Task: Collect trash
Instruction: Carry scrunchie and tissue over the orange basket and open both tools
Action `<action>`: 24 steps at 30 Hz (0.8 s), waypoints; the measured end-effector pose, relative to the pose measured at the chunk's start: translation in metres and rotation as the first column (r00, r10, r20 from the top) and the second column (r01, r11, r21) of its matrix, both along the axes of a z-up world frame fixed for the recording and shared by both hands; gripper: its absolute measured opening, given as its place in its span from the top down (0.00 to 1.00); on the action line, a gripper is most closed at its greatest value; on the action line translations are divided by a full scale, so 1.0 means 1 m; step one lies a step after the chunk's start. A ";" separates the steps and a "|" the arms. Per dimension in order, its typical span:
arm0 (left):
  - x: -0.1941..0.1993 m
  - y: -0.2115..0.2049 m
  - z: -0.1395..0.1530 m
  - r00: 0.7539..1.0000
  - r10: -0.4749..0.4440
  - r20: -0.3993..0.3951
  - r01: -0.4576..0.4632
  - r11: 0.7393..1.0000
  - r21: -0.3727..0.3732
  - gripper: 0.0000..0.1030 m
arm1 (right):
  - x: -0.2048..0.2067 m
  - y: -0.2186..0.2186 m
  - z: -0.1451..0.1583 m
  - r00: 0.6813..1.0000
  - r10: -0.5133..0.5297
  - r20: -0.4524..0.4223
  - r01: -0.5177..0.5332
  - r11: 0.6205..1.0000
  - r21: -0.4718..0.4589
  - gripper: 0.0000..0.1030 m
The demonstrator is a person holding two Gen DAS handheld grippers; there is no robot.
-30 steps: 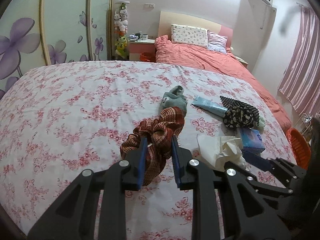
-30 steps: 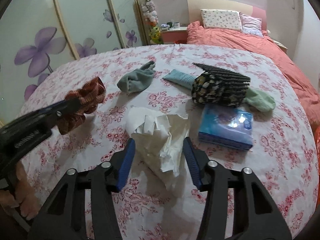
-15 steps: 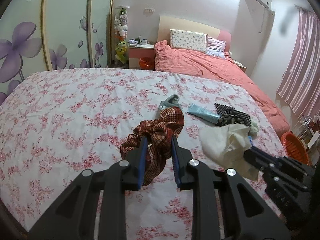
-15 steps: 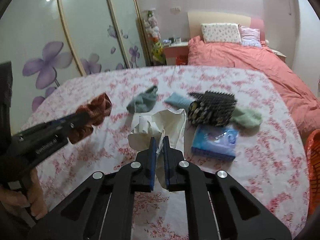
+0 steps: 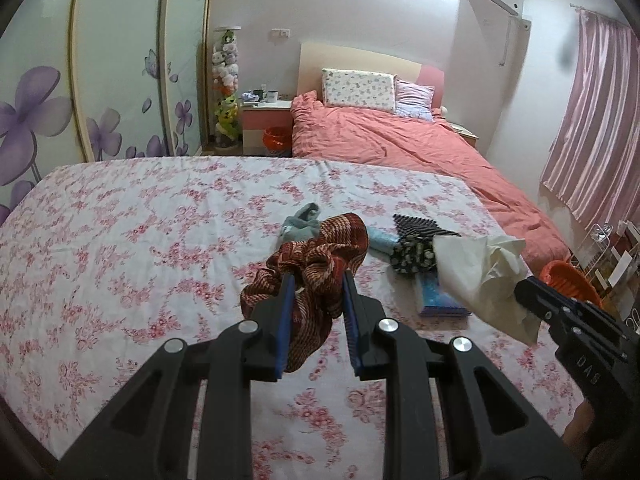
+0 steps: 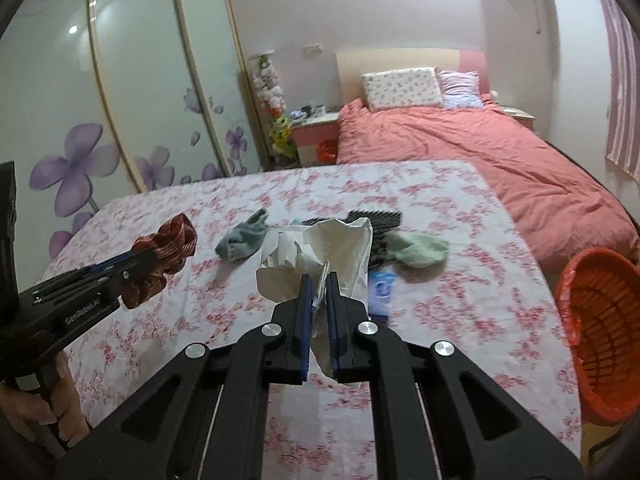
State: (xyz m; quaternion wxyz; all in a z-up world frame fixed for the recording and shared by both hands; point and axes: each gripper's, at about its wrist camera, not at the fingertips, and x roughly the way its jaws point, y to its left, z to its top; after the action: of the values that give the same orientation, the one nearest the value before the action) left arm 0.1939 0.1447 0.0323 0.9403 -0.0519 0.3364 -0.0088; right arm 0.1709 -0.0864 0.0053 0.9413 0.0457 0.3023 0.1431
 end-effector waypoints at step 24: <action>-0.008 -0.138 0.040 0.963 -0.254 0.087 0.259 0.964 -0.056 0.77 | -0.037 -0.124 0.024 0.926 -0.349 0.140 0.338 0.936 0.097 0.93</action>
State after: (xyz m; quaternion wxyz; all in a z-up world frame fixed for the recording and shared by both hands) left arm 0.1858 0.0069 0.0724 0.9415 -0.0389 0.3024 -0.1437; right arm 0.1340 -0.2099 0.0296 0.9702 0.1202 0.2102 -0.0103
